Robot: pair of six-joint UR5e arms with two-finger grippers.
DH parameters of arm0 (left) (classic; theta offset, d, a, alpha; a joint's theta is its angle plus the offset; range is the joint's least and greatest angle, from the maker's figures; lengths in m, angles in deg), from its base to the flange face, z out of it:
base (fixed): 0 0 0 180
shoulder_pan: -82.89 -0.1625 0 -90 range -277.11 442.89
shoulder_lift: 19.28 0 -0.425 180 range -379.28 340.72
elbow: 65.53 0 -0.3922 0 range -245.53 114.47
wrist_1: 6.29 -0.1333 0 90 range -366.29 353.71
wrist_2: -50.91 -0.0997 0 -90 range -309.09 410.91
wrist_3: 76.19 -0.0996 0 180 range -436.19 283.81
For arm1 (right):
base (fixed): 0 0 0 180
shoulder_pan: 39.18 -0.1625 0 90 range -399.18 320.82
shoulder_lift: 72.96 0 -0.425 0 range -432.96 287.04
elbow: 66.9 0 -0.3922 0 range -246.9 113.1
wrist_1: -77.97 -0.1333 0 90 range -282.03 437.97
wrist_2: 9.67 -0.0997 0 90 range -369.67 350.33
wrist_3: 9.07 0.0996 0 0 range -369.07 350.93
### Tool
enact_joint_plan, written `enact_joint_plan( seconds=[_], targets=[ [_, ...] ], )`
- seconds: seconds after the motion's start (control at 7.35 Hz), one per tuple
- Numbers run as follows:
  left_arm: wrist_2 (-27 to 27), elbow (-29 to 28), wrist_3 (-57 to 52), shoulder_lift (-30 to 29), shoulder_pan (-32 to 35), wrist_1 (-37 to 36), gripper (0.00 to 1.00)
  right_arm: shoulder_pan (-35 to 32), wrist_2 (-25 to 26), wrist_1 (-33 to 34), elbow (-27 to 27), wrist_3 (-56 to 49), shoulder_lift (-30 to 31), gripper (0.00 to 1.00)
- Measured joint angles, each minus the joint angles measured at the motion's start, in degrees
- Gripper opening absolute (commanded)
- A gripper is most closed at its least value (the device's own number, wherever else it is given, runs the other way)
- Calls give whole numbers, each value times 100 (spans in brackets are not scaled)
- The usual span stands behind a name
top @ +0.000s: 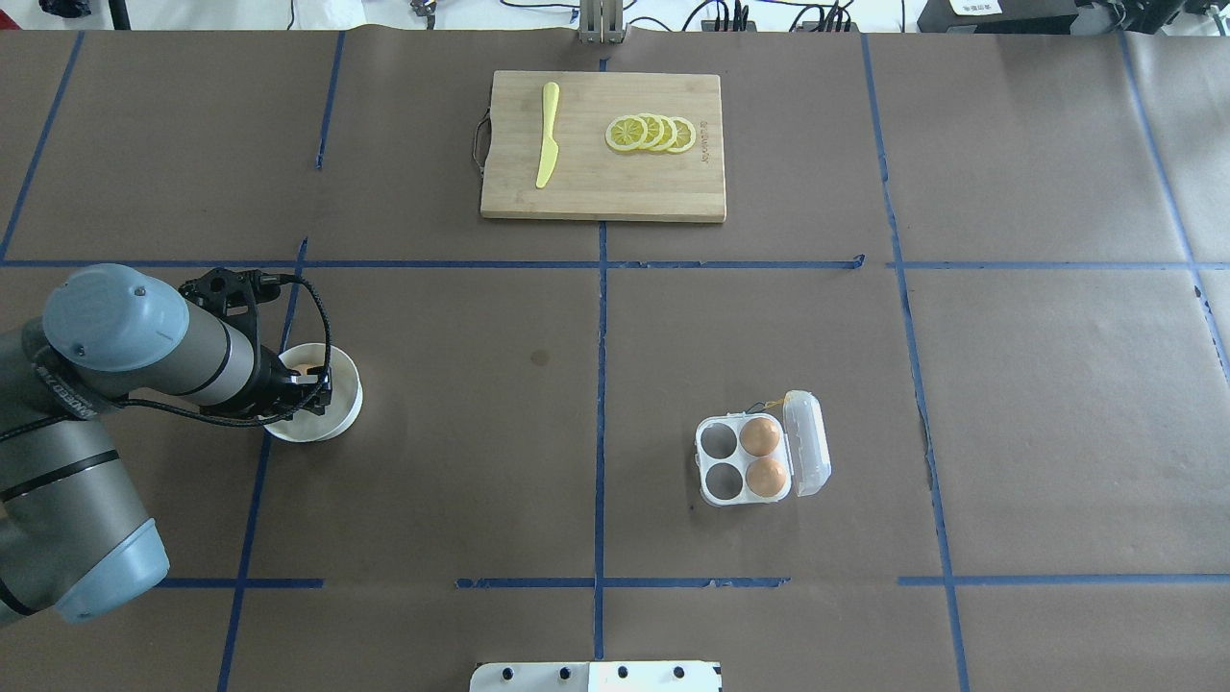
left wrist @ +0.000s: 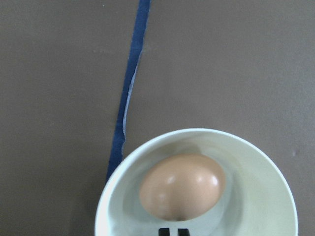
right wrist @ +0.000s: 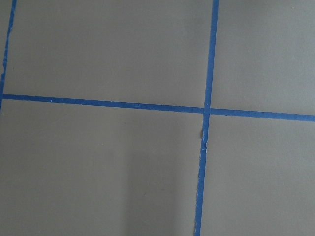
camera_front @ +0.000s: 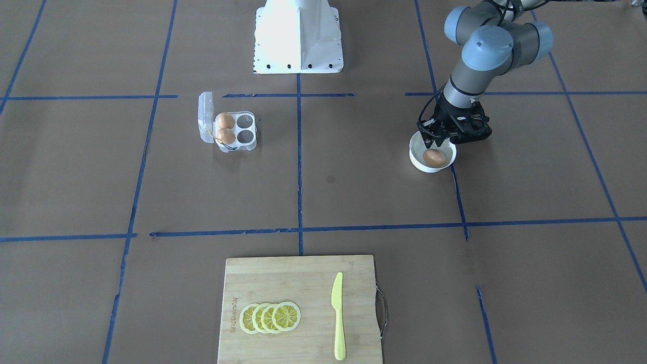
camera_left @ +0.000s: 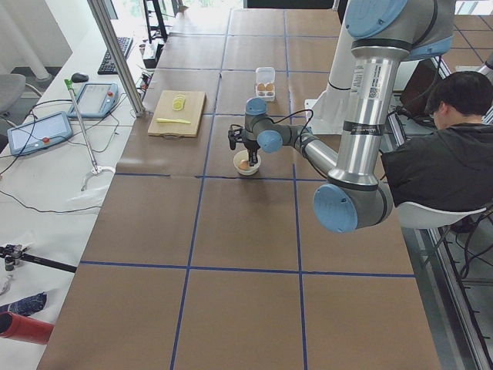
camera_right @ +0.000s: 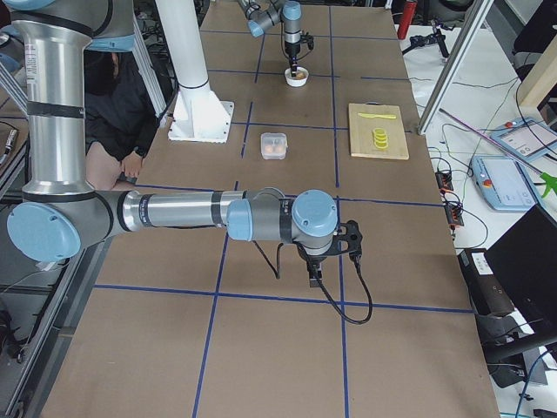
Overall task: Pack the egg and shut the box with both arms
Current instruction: 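Lower the left gripper into the bowl around the brown egg, then close the left gripper on the egg and lift it from the bowl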
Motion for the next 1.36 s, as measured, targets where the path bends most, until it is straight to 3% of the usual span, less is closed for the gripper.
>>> enact_joint_plan(
  seconds=[1.36],
  targets=[
    [-358, -454, -18, -563, 168, -333, 73, 5, -8, 5, 31, 0, 27, 100]
  ],
)
